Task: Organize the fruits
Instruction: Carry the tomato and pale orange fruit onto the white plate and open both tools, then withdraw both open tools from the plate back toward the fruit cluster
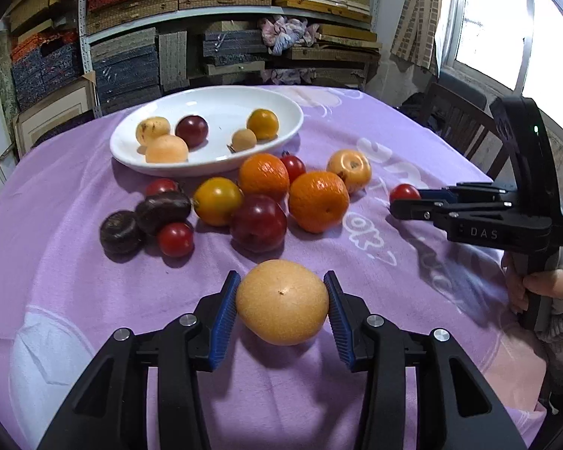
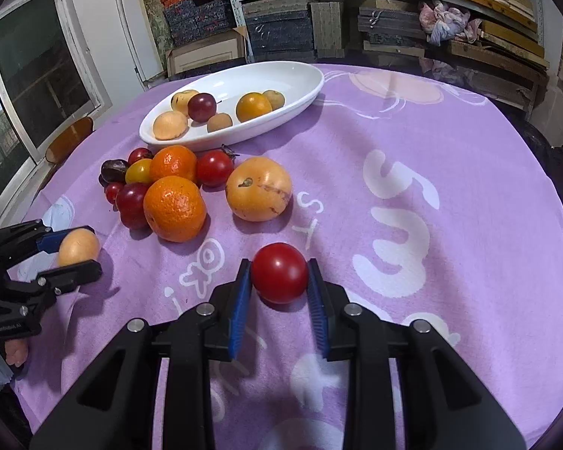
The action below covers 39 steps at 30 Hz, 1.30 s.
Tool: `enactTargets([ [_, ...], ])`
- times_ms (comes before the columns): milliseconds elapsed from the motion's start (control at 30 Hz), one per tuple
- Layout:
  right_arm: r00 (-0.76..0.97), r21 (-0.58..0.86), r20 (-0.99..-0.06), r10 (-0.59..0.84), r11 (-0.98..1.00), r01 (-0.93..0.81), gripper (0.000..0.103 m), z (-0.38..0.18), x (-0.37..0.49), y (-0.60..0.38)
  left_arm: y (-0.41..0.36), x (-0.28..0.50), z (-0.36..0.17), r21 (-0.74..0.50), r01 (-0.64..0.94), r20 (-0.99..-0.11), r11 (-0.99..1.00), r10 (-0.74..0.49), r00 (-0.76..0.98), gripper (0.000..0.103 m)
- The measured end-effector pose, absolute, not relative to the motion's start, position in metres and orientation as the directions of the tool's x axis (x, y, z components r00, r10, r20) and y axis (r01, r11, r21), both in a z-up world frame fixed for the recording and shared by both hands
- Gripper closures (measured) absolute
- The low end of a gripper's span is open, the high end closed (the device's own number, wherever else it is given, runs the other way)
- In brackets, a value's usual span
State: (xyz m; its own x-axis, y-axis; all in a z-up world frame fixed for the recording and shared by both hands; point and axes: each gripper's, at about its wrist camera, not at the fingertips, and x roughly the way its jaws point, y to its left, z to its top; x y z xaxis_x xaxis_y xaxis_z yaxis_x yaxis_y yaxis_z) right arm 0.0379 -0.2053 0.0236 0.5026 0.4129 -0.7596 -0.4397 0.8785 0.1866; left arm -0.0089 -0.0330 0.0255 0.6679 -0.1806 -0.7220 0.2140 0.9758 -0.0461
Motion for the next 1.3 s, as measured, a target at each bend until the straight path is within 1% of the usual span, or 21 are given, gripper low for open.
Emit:
enactTargets([
  [100, 0.523, 0.167, -0.745, 0.414, 0.875, -0.454, 0.075, 0.041, 0.043, -0.203, -0.017, 0.006, 0.056, -0.003, 0.176, -0.688, 0.984, -0.129, 0.714, 0.057],
  [233, 0.612, 0.092, -0.676, 0.41, 0.871, -0.482, 0.075, 0.099, 0.062, -0.188, 0.004, 0.046, 0.101, 0.035, 0.107, -0.63, 0.994, -0.062, 0.774, 0.057],
  [300, 0.636, 0.065, -0.654, 0.409, 0.869, -0.491, 0.075, 0.119, 0.079, -0.174, 0.013, 0.074, 0.113, 0.008, 0.082, -0.625, 0.997, -0.059, 0.778, 0.057],
  [367, 0.635, 0.051, -0.657, 0.406, 0.864, -0.5, 0.075, 0.125, 0.103, -0.155, 0.017, 0.101, 0.113, -0.019, 0.072, -0.643, 0.997, -0.067, 0.763, 0.057],
  [433, 0.626, 0.046, -0.668, 0.403, 0.861, -0.506, 0.075, 0.122, 0.128, -0.138, 0.018, 0.125, 0.107, -0.02, 0.058, -0.662, 0.998, -0.057, 0.747, 0.057],
  [567, 0.57, 0.067, -0.724, 0.389, 0.862, -0.503, 0.075, 0.102, 0.185, -0.102, 0.026, 0.174, 0.091, -0.048, 0.023, -0.713, 0.999, -0.05, 0.699, 0.057],
  [700, 0.509, 0.062, -0.782, 0.359, 0.858, -0.51, 0.075, 0.078, 0.224, -0.072, 0.033, 0.221, 0.076, -0.066, 0.001, -0.755, 0.998, -0.05, 0.654, 0.057],
  [867, 0.473, 0.029, -0.821, 0.32, 0.851, -0.525, 0.074, 0.057, 0.243, -0.054, 0.043, 0.253, 0.051, -0.076, -0.021, -0.799, 0.997, -0.048, 0.6, 0.057],
  [1000, 0.466, 0.002, -0.832, 0.302, 0.841, -0.541, 0.074, 0.048, 0.247, -0.047, 0.047, 0.257, 0.049, -0.112, -0.033, -0.802, 0.993, -0.071, 0.594, 0.057],
  [1033, 0.465, 0.005, -0.831, 0.305, 0.84, -0.543, 0.068, 0.047, 0.246, -0.048, 0.047, 0.257, 0.05, -0.115, -0.036, -0.801, 0.993, -0.071, 0.595, 0.055],
  [1067, 0.462, 0.01, -0.831, 0.309, 0.839, -0.544, 0.062, 0.048, 0.246, -0.047, 0.046, 0.257, 0.051, -0.105, -0.039, -0.799, 0.994, -0.061, 0.598, 0.05],
  [1100, 0.469, 0.011, -0.826, 0.313, 0.841, -0.541, 0.053, 0.05, 0.245, -0.049, 0.045, 0.255, 0.054, -0.092, -0.04, -0.794, 0.995, -0.049, 0.606, 0.046],
  [1133, 0.485, 0.01, -0.814, 0.319, 0.843, -0.538, 0.053, 0.054, 0.242, -0.051, 0.045, 0.25, 0.059, -0.086, -0.038, -0.784, 0.996, -0.044, 0.619, 0.041],
  [1200, 0.512, 0.009, -0.791, 0.334, 0.844, -0.537, 0.052, 0.07, 0.233, -0.058, 0.045, 0.239, 0.075, -0.09, -0.032, -0.761, 0.995, -0.048, 0.647, 0.04],
  [1267, 0.545, 0.022, -0.756, 0.362, 0.847, -0.531, 0.05, 0.091, 0.218, -0.072, 0.047, 0.222, 0.095, -0.096, -0.029, -0.736, 0.995, -0.052, 0.675, 0.038],
  [1300, 0.566, 0.032, -0.731, 0.381, 0.848, -0.529, 0.041, 0.105, 0.207, -0.082, 0.048, 0.211, 0.107, -0.093, -0.028, -0.719, 0.995, -0.047, 0.693, 0.036],
])
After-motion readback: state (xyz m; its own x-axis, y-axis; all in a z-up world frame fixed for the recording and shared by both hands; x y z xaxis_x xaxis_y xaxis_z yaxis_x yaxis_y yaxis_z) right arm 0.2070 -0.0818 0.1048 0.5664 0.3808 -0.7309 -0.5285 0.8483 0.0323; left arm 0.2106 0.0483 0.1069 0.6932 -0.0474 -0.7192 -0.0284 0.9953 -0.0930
